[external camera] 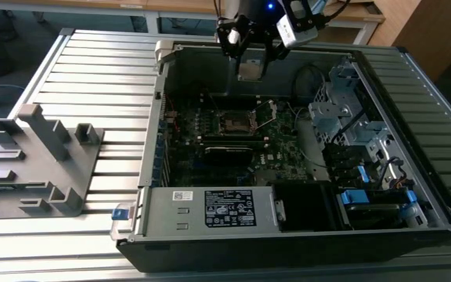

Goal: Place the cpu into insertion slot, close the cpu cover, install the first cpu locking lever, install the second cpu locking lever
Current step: 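Place the cpu into insertion slot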

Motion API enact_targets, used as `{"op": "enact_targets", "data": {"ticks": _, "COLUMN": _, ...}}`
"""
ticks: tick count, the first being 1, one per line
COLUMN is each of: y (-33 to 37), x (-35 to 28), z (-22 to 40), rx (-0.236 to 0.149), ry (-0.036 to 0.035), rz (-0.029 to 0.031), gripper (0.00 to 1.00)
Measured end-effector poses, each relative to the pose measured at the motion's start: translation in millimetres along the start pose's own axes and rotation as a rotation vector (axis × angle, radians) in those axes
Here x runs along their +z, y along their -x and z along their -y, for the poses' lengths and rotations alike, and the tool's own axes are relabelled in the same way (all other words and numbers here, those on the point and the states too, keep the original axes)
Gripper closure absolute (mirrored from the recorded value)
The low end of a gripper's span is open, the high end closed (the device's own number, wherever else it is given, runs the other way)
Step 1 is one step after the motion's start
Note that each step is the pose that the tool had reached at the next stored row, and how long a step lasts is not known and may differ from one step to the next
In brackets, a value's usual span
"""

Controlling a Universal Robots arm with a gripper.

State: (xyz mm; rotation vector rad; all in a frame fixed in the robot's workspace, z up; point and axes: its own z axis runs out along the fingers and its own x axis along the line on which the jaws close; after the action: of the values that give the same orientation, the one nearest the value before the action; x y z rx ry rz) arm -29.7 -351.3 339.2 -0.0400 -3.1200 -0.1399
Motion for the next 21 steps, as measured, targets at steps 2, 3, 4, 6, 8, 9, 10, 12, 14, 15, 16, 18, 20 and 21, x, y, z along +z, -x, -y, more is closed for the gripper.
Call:
{"op": "enact_targets", "data": {"ticks": 2, "y": 0.1, "x": 3.6, "z": 0.3, "rx": 0.000, "ry": 0.0000, "rz": 0.0000, "gripper": 0.46}}
{"op": "enact_targets", "data": {"ticks": 3, "y": 0.1, "x": 5.6, "z": 0.5, "rx": 0.000, "ry": 0.0001, "rz": 0.0000, "gripper": 0.46}}
{"op": "enact_targets", "data": {"ticks": 4, "y": 0.2, "x": 7.4, "z": 0.7, "rx": 0.000, "ry": 0.0002, "rz": 0.0001, "gripper": 0.46}}
{"op": "enact_targets", "data": {"ticks": 6, "y": 0.2, "x": 9.4, "z": 0.9, "rx": 0.000, "ry": 0.0001, "rz": 0.0000, "gripper": 0.46}}
{"op": "enact_targets", "data": {"ticks": 8, "y": 0.2, "x": 9.4, "z": 0.9, "rx": 0.000, "ry": -0.0001, "rz": 0.0000, "gripper": 0.46}}
{"op": "enact_targets", "data": {"ticks": 9, "y": 0.2, "x": 9.4, "z": 0.9, "rx": 0.000, "ry": -0.0001, "rz": 0.0000, "gripper": 0.46}}
{"op": "enact_targets", "data": {"ticks": 10, "y": 0.2, "x": 9.4, "z": 0.9, "rx": 0.000, "ry": -0.0001, "rz": 0.0000, "gripper": 0.46}}
{"op": "enact_targets", "data": {"ticks": 12, "y": 0.2, "x": 9.5, "z": 0.9, "rx": 0.000, "ry": 0.0000, "rz": 0.0000, "gripper": 0.46}}
{"op": "enact_targets", "data": {"ticks": 14, "y": 0.2, "x": 10.9, "z": 1.0, "rx": 0.000, "ry": 0.0005, "rz": 0.0002, "gripper": 0.46}}
{"op": "enact_targets", "data": {"ticks": 15, "y": 0.2, "x": 11.8, "z": 1.1, "rx": 0.000, "ry": 0.0002, "rz": 0.0001, "gripper": 0.46}}
{"op": "enact_targets", "data": {"ticks": 16, "y": 0.3, "x": 13.0, "z": 1.2, "rx": 0.000, "ry": 0.0000, "rz": 0.0000, "gripper": 0.46}}
{"op": "enact_targets", "data": {"ticks": 18, "y": 0.3, "x": 16.5, "z": 1.5, "rx": 0.000, "ry": 0.0001, "rz": 0.0000, "gripper": 0.46}}
{"op": "enact_targets", "data": {"ticks": 20, "y": 0.4, "x": 20.1, "z": 1.8, "rx": 0.000, "ry": 0.0000, "rz": 0.0000, "gripper": 0.46}}
{"op": "enact_targets", "data": {"ticks": 21, "y": 0.4, "x": 21.9, "z": 2.0, "rx": 0.000, "ry": 0.0001, "rz": 0.0000, "gripper": 0.46}}
